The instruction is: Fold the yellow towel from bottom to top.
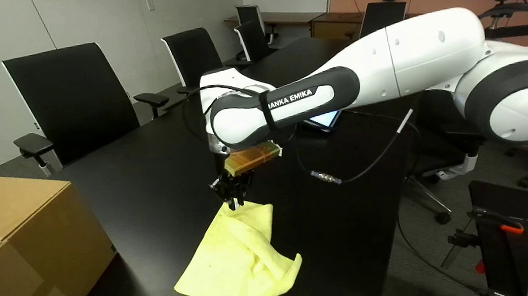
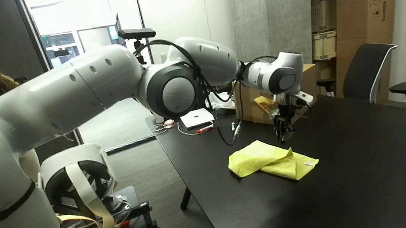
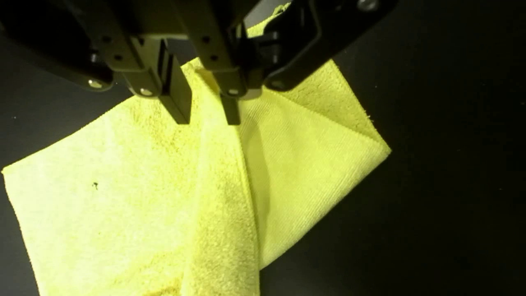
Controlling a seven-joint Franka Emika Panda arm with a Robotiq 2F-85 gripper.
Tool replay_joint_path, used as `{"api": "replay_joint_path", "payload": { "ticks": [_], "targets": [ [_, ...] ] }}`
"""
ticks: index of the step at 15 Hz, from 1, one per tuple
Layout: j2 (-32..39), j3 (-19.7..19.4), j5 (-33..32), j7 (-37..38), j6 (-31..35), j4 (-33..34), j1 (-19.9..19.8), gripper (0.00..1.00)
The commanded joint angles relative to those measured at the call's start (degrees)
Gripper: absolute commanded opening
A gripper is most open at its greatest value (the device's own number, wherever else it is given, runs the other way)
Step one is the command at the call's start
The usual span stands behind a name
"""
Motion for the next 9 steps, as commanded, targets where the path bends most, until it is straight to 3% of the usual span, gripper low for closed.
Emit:
{"api": "replay_joint_path", "payload": {
  "ticks": [1,6,9],
  "targets": [
    [0.9,-1.3,-1.3,0.9,1.3,2.5,0.8,0.59],
    [-3.0,-0.4,-1.4,-3.8,-0.3,-2.8,0.0,0.96],
    [-6.8,1.1,-1.1,-12.2,-4.5,-8.5,-0.9,1.0]
  ]
}}
